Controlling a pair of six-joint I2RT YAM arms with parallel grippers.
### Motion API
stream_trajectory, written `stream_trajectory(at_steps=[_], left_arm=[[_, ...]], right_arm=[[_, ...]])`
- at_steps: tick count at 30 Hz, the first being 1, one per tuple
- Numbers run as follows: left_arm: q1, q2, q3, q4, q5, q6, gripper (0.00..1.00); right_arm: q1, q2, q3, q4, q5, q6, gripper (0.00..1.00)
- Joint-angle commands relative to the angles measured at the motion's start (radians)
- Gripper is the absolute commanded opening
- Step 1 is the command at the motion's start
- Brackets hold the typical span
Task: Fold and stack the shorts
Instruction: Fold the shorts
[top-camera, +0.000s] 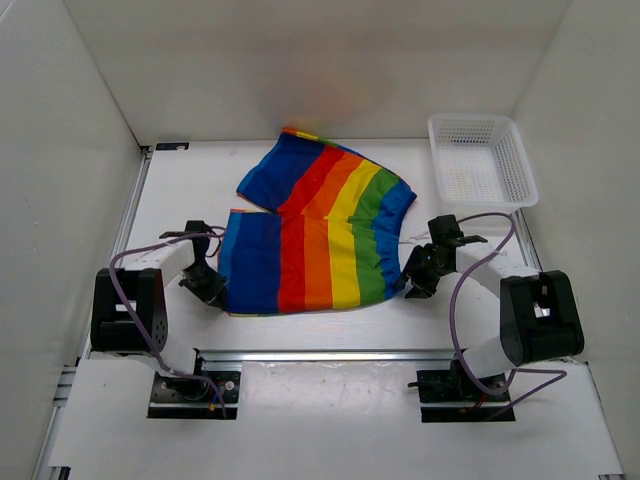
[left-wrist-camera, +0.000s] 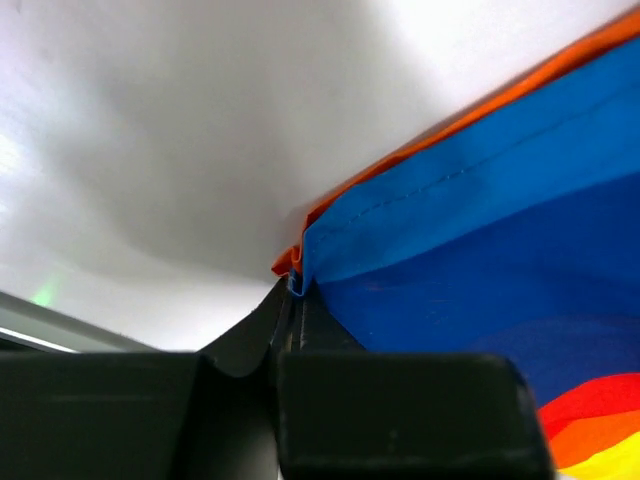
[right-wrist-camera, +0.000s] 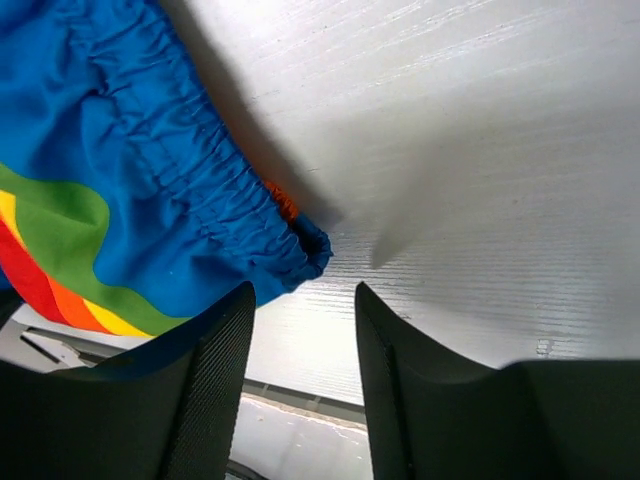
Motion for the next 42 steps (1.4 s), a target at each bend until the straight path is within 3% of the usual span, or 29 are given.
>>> stream_trajectory(at_steps=[1,5,8,11,12,13,25,31,38,42], left_arm=[[-0.004,-0.003,0.043,0.032,-0.03,0.018,0.1],[-0.004,-0.036,0.043,0.032,-0.03,0.018,0.1],[-0.004,-0.046,0.043,0.032,-0.03,0.018,0.1],[-0.004,-0.055,0.043,0.032,-0.02,0.018,0.1],[-0.004,-0.055,0.043,0.032,-0.02,0.018,0.1],[-0.004,-0.065,0.056,0.032,-0.02,0.018,0.1],[0.05,-0.308,0.304,-0.16,-0.069,0.016,0.1],[0.05,-0.415,0.312,-0.236,-0.08,-0.021,0.1],[0.05,-0.668,0.24,-0.368,-0.08,-0.1,0.1],[0.05,-0.734,0.36,-0.451,-0.09,-0.1,0.1]], right_arm=[[-0.002,-0.031,0.027,-0.015,0.007,0.01,0.5],[-0.002,-0.009,0.018,0.055,0.007,0.036,0.5],[-0.002,0.034,0.018,0.115,-0.016,0.055,0.41],[-0.002,0.066,0.018,0.152,-0.027,0.055,0.19],[-0.002,0.078,0.033,0.152,-0.027,0.055,0.03],[-0.002,0.078,0.042,0.152,-0.027,0.046,0.0],[-0.002,-0.048,0.261,-0.163,0.038,-0.189,0.0],[-0.002,-0.149,0.223,-0.241,0.019,-0.213,0.0],[-0.002,-0.366,0.134,-0.359,0.01,-0.213,0.0],[-0.002,-0.488,0.111,-0.456,0.022,-0.213,0.0]])
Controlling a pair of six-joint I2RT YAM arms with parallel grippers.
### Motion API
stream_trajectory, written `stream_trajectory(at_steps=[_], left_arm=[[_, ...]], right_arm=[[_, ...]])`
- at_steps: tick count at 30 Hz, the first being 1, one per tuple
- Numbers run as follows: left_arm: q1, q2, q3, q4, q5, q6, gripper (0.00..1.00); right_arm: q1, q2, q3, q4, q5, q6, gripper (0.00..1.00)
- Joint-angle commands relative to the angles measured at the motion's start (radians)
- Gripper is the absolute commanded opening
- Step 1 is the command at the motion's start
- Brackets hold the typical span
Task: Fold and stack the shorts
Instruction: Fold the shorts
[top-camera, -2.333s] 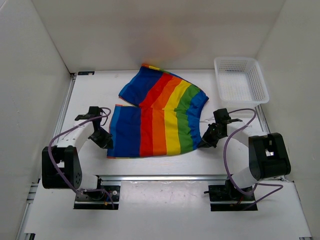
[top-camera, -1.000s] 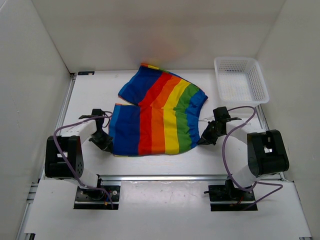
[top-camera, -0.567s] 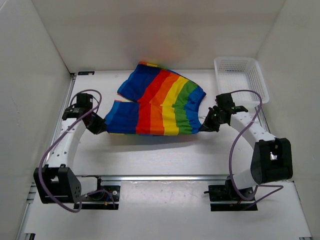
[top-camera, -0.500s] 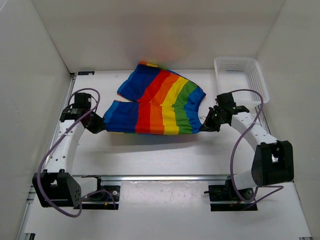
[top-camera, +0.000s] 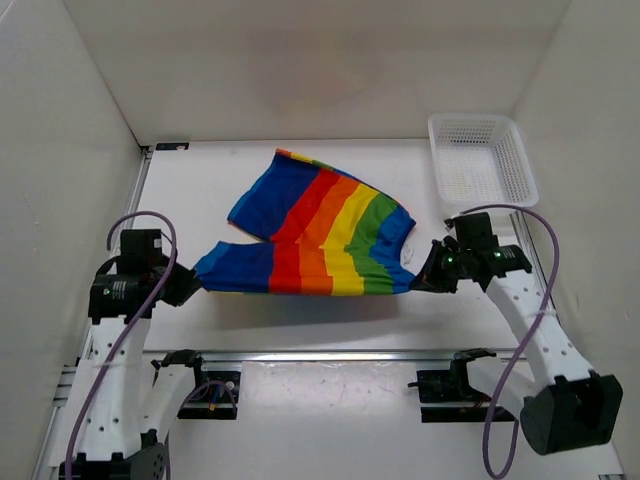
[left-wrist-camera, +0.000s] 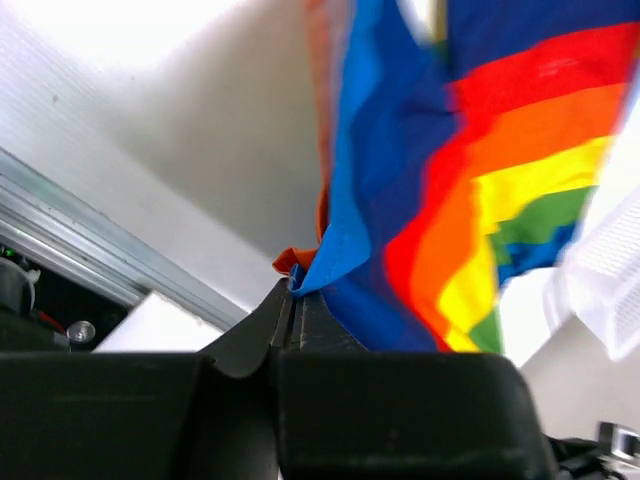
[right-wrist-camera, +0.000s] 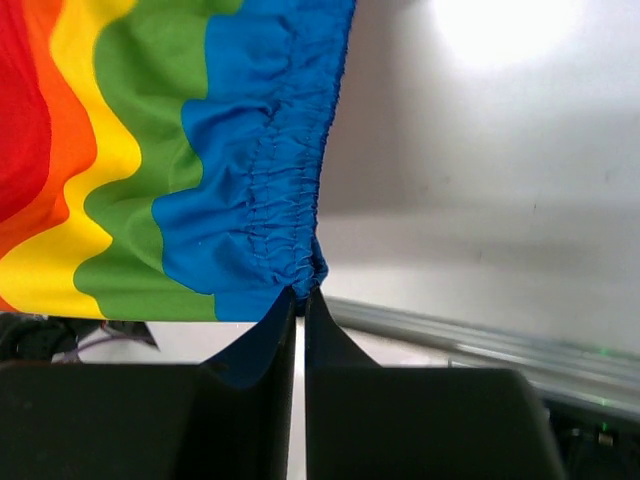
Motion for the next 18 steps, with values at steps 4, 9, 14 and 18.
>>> stream_trajectory(at_steps=[4,9,14,18], left_arm=[[0.011,0.046,0.289,-0.093,-0.08,0.046,0.1],[0.011,0.247,0.523,-0.073,-0.046,0.153,0.1],[-0.002,0.5,0.68,0.049,-0.046,0.21,0.1],[-0.048,0.712,0.824,0.079,-0.037,0.259,0.1]], right_arm=[[-0.005,-0.156,0.014,-0.216,0.08,-0.038,0.0],[-0.005,-0.13,0.129,-0.265,0.166,-0.013,0.0],[-0.005,0.012,0.227,-0.227,0.249,-0.004,0.0],[-0.014,0.173,0.312,-0.156,0.308,-0.004,0.0]])
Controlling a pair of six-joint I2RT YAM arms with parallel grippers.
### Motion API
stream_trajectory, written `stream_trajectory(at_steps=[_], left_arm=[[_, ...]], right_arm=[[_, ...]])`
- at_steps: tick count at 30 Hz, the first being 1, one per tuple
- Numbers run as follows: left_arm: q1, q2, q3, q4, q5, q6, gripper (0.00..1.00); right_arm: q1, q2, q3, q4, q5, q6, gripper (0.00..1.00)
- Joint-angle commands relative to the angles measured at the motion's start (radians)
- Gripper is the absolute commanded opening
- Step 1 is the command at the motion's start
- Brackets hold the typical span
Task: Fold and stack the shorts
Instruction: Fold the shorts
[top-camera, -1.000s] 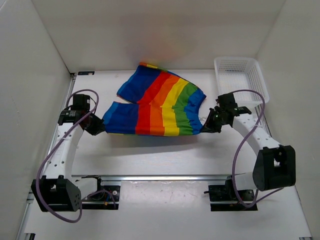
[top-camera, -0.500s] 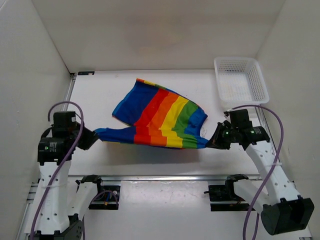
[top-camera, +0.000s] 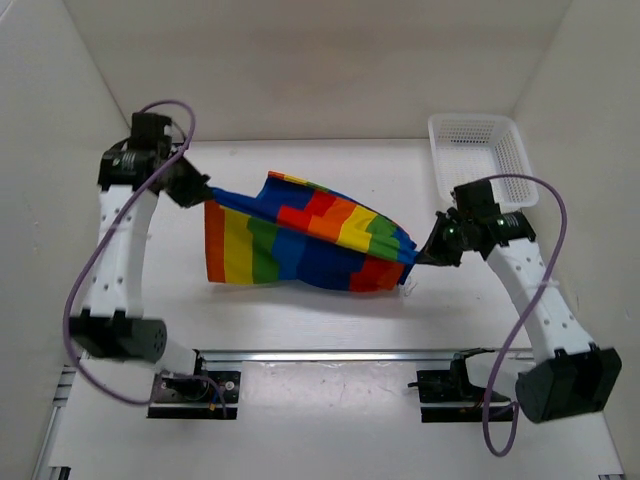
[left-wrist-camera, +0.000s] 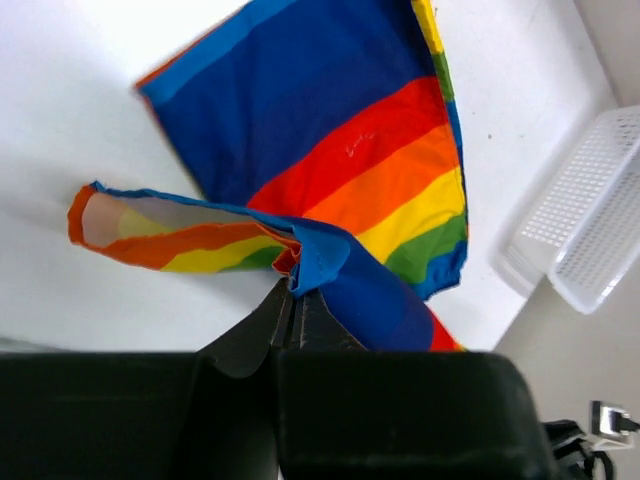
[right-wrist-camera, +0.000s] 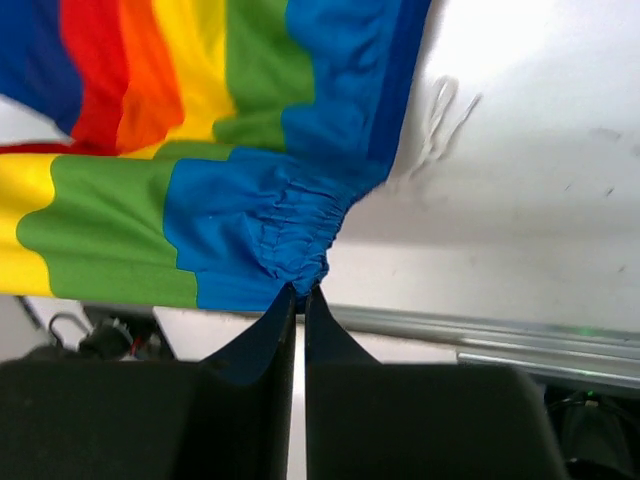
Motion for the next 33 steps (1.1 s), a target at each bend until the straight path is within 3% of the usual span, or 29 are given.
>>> stream_trajectory(at_steps=[1,9,18,21,27,28,29,31,32,33], left_arm=[[-0.009,0.123,0.158,0.113,-0.118,0.085,0.1],[-0.122,0.454,0.48,0.127,-0.181,0.131,0.1],[-0.145,0.579,0.645,0.163,-0.2,0.141,0.1],[-0.154,0.617,0.677,0.19,-0.158,0.153,0.1],[-0.154,0.847,0.865,0.298,-0.04,0.164,0.1],[-0.154,0.884,0.907,0.365,-0.025,0.153,0.2],[-0.154,0.968,0.942,0.398,0.007,0.139,0.32],[-0.154,1.054,1.076,0.409,0.039,0.116,0.56],[-0.142,1.074,1.077,0.409,0.076,0.104,0.79],[-0.142,1.047,1.053,0.409,0.077,0.104,0.93]], right_arm=[[-0.021,0.108,0.073,-0.018,0.231,-0.041,0.0],[-0.06,0.297,0.168,0.068,0.282,-0.05,0.0],[-0.078,0.432,0.276,0.107,0.337,-0.078,0.0],[-0.087,0.474,0.323,0.107,0.337,-0.078,0.0],[-0.121,0.607,0.417,0.149,0.382,-0.041,0.03],[-0.121,0.644,0.435,0.172,0.397,-0.02,0.15],[-0.132,0.659,0.453,0.188,0.412,-0.019,0.42],[-0.132,0.668,0.51,0.197,0.397,-0.009,0.62],[-0.132,0.647,0.51,0.214,0.373,-0.009,0.72],[-0.117,0.626,0.51,0.214,0.356,-0.009,0.76]])
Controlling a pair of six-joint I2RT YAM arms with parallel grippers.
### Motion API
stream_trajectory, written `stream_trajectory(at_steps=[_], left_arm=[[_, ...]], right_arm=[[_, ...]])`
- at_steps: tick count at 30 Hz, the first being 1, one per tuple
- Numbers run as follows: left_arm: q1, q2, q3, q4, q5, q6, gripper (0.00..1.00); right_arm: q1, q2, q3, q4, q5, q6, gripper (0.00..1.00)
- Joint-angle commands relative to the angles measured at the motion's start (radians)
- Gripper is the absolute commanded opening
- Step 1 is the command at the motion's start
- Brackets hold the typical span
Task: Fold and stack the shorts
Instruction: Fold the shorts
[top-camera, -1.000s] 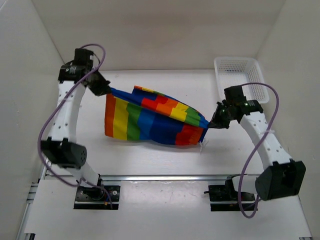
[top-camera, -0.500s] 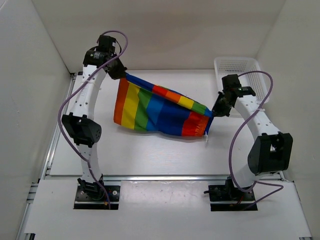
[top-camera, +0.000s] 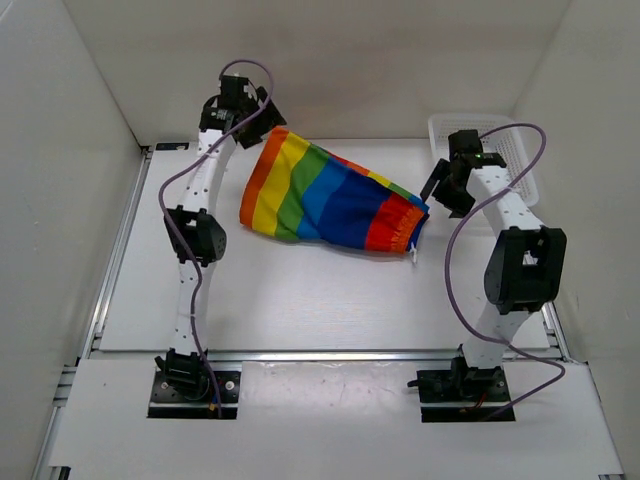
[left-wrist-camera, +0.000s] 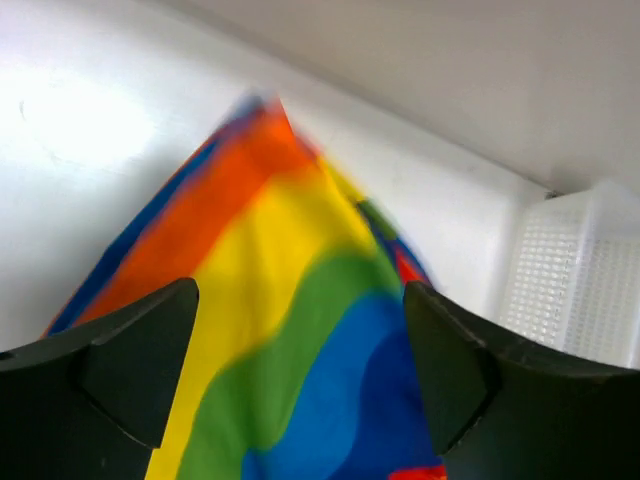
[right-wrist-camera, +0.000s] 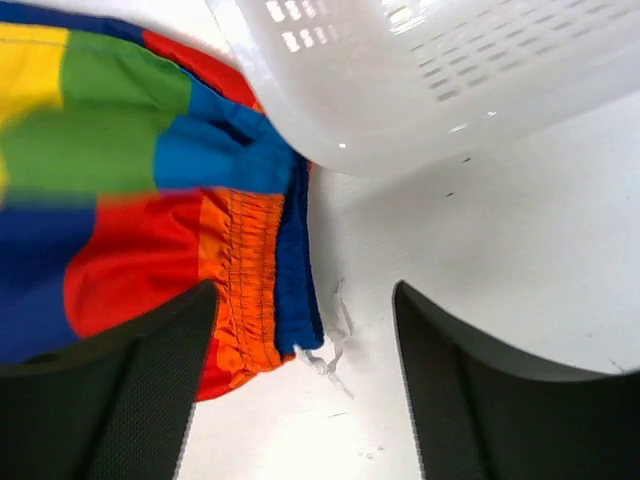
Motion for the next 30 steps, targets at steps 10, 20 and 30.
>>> stream_trajectory(at_steps=[10,20,30], left_arm=[[0.048,-0.524,-0.715,0.058,-0.099,0.108,0.94],[0.066,-0.444,-0.998,0.067,-0.063,0.142,1.0],[0.057,-0.189,-0.828,0.076,0.035,0.183,0.94]], right_arm=[[0.063,-0.327,-0.276,0.038,-0.093,-0.019,0.83],[0.063,-0.267,-0.4,0.119,-0.294,0.068,0.86],[0.088,0.026,-0.248,0.191,-0.222,0.069,0.8]])
